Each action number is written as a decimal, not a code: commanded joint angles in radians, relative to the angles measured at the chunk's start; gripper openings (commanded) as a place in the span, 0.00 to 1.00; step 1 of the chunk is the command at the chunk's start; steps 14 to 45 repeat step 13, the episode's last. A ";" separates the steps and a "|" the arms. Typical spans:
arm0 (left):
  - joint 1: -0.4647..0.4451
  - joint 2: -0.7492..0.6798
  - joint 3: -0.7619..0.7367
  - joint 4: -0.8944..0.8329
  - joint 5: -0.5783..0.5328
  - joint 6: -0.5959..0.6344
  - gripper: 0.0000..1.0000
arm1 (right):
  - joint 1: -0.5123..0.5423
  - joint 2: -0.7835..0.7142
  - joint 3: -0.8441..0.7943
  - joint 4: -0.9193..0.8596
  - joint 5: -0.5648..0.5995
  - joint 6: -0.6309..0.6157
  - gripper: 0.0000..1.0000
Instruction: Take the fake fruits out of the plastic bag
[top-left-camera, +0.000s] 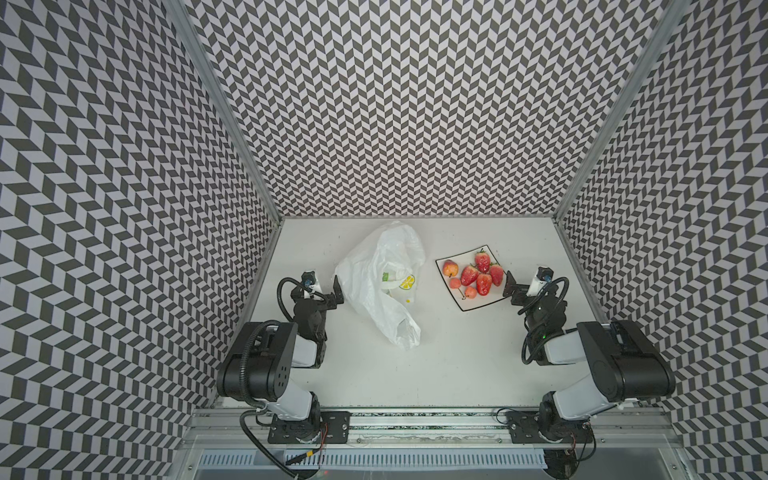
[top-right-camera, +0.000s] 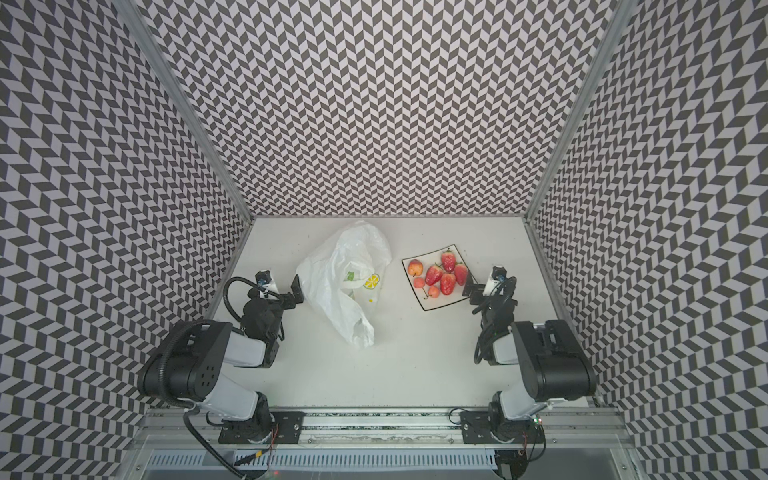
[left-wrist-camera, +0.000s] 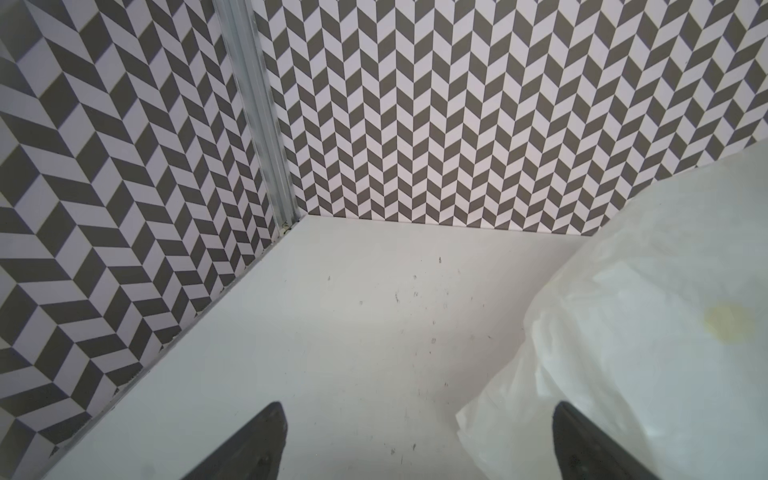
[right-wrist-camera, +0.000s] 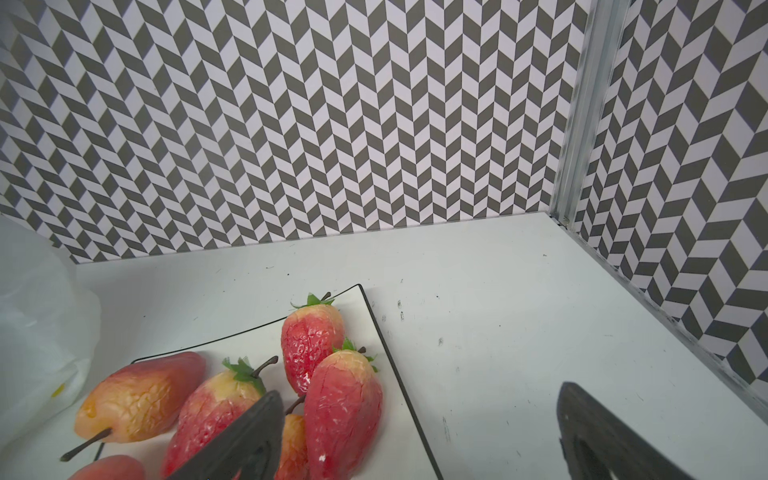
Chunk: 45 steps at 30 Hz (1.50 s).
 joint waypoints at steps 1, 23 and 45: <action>-0.006 0.005 0.003 0.079 -0.041 0.024 1.00 | -0.002 -0.011 0.015 0.035 -0.011 -0.016 0.99; 0.002 -0.007 0.018 0.023 -0.016 0.017 1.00 | -0.001 -0.005 0.013 0.049 -0.015 -0.023 1.00; 0.002 -0.007 0.018 0.023 -0.016 0.017 1.00 | -0.001 -0.005 0.013 0.049 -0.015 -0.023 1.00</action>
